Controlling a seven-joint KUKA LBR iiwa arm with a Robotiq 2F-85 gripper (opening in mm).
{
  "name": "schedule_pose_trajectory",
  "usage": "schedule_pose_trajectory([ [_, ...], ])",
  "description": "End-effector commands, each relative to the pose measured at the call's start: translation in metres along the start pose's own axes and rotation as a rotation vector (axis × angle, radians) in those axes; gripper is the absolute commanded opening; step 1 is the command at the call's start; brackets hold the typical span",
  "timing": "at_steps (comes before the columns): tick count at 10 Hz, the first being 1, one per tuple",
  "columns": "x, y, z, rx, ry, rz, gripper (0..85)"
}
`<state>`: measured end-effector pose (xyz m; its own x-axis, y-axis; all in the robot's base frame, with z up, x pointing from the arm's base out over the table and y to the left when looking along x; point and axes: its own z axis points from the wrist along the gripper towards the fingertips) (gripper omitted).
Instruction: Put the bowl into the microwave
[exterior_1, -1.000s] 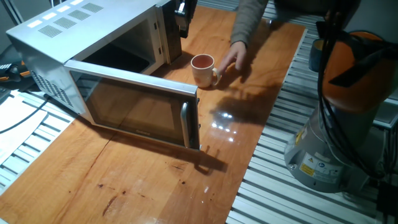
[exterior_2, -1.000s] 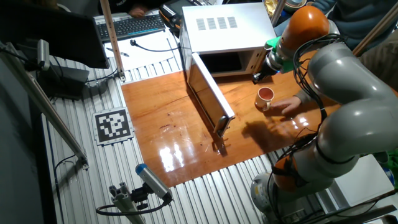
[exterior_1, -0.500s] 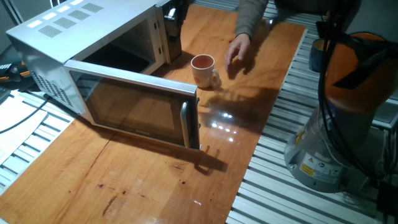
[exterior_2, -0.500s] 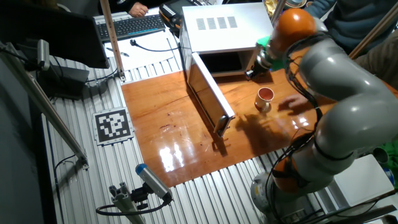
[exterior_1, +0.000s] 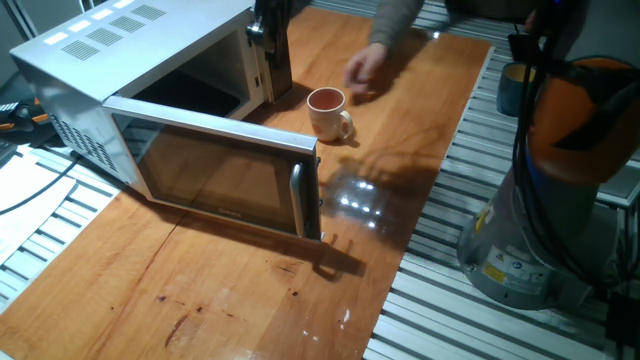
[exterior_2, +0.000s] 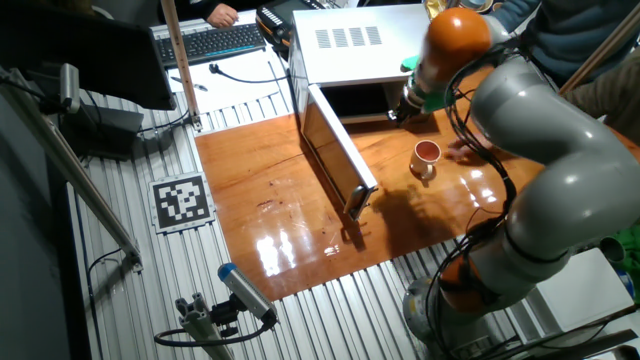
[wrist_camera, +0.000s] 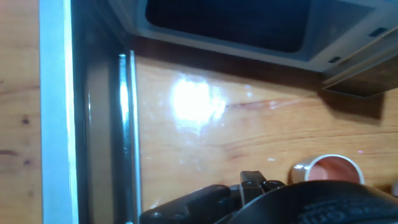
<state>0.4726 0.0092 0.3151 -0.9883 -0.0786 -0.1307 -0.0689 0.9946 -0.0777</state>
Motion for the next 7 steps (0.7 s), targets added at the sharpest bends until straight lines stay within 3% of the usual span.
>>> schedule_pose_trajectory([
  [1, 0.0021, -0.0001, -0.0009, 0.044, 0.011, 0.000, 0.0],
  [3, 0.0071, -0.0011, -0.0037, 0.039, 0.021, 0.046, 0.0],
  [5, 0.0070, 0.0022, -0.0037, 0.000, 0.039, 0.051, 0.0],
  [7, 0.0083, 0.0022, -0.0039, 0.002, 0.038, 0.046, 0.0],
])
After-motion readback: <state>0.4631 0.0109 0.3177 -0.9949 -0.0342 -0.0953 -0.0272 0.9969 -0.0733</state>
